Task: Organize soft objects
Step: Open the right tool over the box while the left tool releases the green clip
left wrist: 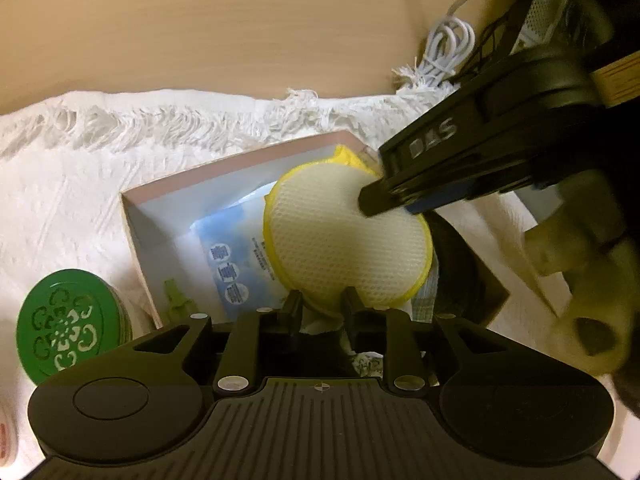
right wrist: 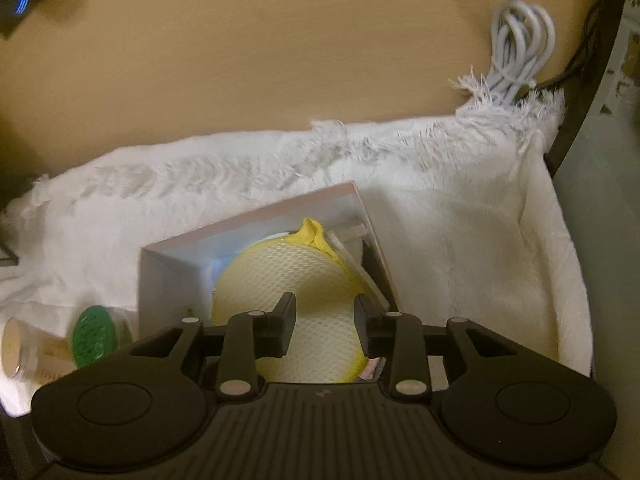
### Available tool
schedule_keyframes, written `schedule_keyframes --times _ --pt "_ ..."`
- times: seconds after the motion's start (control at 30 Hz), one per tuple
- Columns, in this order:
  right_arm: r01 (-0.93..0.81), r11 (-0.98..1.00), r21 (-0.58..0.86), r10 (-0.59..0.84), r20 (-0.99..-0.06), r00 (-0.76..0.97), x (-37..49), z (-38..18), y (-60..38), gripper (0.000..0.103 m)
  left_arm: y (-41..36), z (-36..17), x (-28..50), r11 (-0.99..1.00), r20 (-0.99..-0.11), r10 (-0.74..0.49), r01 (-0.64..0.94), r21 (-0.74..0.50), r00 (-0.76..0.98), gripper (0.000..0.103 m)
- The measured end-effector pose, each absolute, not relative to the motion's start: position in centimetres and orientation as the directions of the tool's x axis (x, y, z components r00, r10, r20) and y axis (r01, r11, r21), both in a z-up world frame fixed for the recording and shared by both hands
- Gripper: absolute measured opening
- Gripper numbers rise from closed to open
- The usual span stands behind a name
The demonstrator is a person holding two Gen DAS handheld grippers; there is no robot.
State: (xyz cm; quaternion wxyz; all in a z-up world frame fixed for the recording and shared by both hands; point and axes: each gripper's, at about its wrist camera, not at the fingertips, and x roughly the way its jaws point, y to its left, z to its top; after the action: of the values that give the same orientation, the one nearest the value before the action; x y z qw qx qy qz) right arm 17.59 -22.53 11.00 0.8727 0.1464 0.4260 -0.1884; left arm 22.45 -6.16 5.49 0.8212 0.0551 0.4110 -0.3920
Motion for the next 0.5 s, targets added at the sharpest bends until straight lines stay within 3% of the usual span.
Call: schedule_keyframes --times 0.07,0.1,0.33,0.5 --pt "0.459 0.885 0.075 -0.221 -0.8 0.557 18.0 10.5 -22.5 0.031 -5.7 5.1 22.8 0.695 -0.707 -0.61 0.671 -0.259 0.358 0.042" --pt "0.454 0.888 0.065 -0.225 -0.801 0.555 18.1 10.3 -22.5 0.032 -5.4 4.9 22.8 0.702 -0.704 -0.612 0.657 -0.273 0.361 0.043" --pt "0.4 0.914 0.065 -0.203 -0.781 0.591 17.8 10.2 -22.6 0.033 -4.1 6.1 21.6 0.729 -0.64 -0.632 0.616 -0.3 0.437 0.038" --pt "0.338 0.939 0.059 -0.217 -0.66 0.719 14.9 11.1 -22.4 0.033 -4.1 7.8 19.3 0.783 -0.619 -0.579 0.574 -0.239 0.531 0.038"
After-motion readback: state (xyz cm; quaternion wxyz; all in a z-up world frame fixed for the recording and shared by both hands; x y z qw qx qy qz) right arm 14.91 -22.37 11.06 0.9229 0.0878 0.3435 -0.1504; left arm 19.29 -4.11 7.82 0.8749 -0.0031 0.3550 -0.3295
